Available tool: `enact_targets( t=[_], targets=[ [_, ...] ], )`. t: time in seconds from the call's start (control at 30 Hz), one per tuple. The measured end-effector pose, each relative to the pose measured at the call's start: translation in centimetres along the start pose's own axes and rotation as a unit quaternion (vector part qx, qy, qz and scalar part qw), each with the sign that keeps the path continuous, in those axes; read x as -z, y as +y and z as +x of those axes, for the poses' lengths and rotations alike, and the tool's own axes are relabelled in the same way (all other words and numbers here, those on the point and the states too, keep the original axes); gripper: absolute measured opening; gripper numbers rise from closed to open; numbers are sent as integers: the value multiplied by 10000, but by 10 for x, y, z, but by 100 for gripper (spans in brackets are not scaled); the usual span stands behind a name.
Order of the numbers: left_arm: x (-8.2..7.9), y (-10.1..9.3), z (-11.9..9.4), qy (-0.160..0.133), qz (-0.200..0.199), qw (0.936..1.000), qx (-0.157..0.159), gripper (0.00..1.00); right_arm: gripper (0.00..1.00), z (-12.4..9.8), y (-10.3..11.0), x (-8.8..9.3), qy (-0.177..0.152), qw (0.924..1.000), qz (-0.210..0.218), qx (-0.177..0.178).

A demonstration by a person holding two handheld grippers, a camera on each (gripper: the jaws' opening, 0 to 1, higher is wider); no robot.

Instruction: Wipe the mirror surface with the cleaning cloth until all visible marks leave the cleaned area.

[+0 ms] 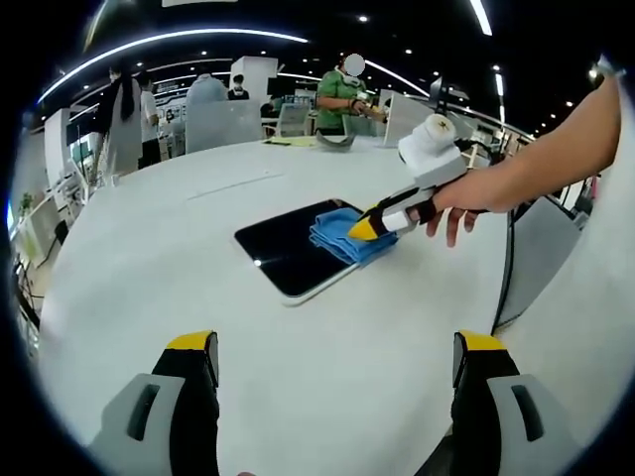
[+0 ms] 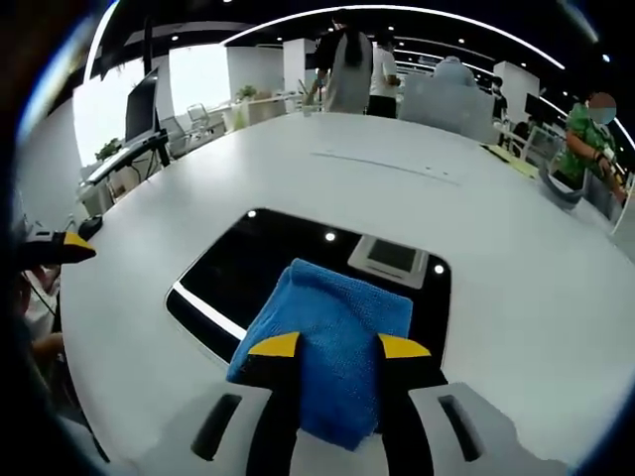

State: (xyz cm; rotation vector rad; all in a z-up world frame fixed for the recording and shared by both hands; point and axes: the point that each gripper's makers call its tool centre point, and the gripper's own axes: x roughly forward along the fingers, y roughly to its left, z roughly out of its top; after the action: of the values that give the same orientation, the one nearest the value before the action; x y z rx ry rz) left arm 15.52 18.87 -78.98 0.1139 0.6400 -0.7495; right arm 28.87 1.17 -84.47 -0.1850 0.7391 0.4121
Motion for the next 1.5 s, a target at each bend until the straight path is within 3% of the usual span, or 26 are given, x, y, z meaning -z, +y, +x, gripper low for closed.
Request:
enact_targets(
  t=[0.53, 0.8, 1.2, 1.5],
  targets=[
    [5, -9, 2, 93, 70, 9999, -22, 99, 25, -3, -6, 3, -97, 9999, 65, 19],
    [0, -19, 7, 3, 76, 10000, 41, 99, 25, -3, -6, 3, -110, 9999, 83, 24],
    [-13, -4, 1, -298, -167, 9991, -261, 99, 25, -4, -7, 3, -109, 9999, 45, 7],
    [-18, -4, 3, -277, -147, 9990, -319, 99, 25, -3, -8, 3, -86, 10000, -2, -37]
  ],
)
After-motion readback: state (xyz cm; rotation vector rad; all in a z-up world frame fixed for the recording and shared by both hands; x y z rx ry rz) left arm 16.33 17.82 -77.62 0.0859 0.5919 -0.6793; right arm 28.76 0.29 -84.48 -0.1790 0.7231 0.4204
